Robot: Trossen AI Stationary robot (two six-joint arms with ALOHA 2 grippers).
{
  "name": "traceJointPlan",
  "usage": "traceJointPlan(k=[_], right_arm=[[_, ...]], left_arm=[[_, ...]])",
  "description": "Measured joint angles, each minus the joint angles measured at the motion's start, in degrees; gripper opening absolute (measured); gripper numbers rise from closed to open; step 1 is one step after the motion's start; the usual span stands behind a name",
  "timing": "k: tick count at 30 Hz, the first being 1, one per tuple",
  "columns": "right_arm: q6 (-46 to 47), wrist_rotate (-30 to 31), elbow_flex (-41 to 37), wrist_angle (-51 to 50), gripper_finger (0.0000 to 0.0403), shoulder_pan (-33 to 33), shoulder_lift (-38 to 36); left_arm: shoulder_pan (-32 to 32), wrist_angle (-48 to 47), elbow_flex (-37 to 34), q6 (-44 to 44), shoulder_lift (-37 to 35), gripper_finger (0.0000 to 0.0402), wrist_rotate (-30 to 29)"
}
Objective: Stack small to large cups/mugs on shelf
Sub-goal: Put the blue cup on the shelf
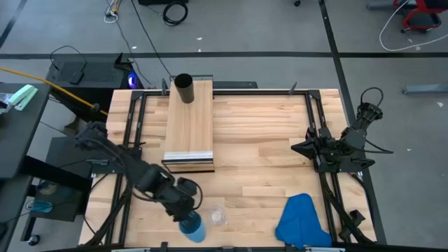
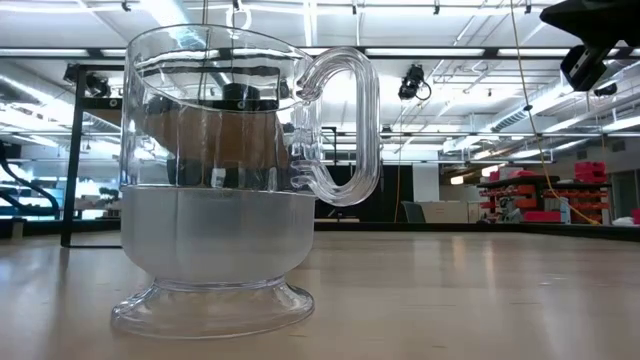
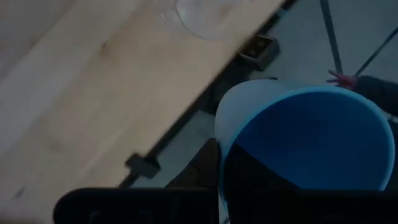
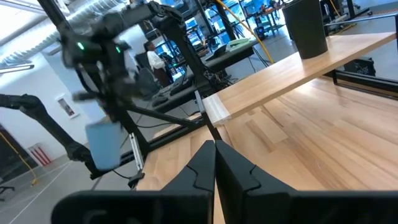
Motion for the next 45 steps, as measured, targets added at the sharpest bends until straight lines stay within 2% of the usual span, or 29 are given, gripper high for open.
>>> traceJointPlan(k=[4,9,13,15,23,29,35,38,42,45], right_arm=[[0.0,0.0,0.0,0.0,0.0016,0.0,0.0],[0.0,0.0,0.0,0.0,0.0016,0.0,0.0],[0.0,0.0,0.0,0.0,0.0016,0.0,0.0],[0.0,0.0,0.0,0.1,0.0016,0.0,0.0],[0.0,0.0,0.0,0.1,0.0016,0.0,0.2],[0.0,0.0,0.0,0.1,0.0016,0.0,0.2],[0.0,0.0,0.0,0.0,0.0016,0.0,0.2],[0.0,0.0,0.0,0.0,0.0016,0.0,0.2],[0.0,0.0,0.0,0.0,0.0016,0.0,0.2],[0.0,0.0,0.0,0.0,0.0016,0.0,0.2]], left_arm=[[-0.5,-16.0,12.3,-1.9,0.0,0.001,-5.5],[0.4,-35.9,27.1,-5.4,-0.1,0.001,-16.8],[3.5,-35.7,32.5,-1.9,-1.6,0.001,-26.2],[6.9,-35.0,34.5,0.8,-2.1,0.001,-28.8],[23.6,-35.4,34.9,15.3,-2.4,0.001,-28.1],[37.0,-35.4,34.9,22.8,-2.4,0.001,-23.9],[47.5,-35.2,34.2,27.6,-2.5,0.001,-19.1],[50.9,-35.1,29.7,28.3,-3.0,0.001,-17.2],[53.5,-35.3,20.3,30.3,-4.7,0.001,-12.3],[54.2,-35.4,15.0,30.6,-5.6,0.001,-11.7]])
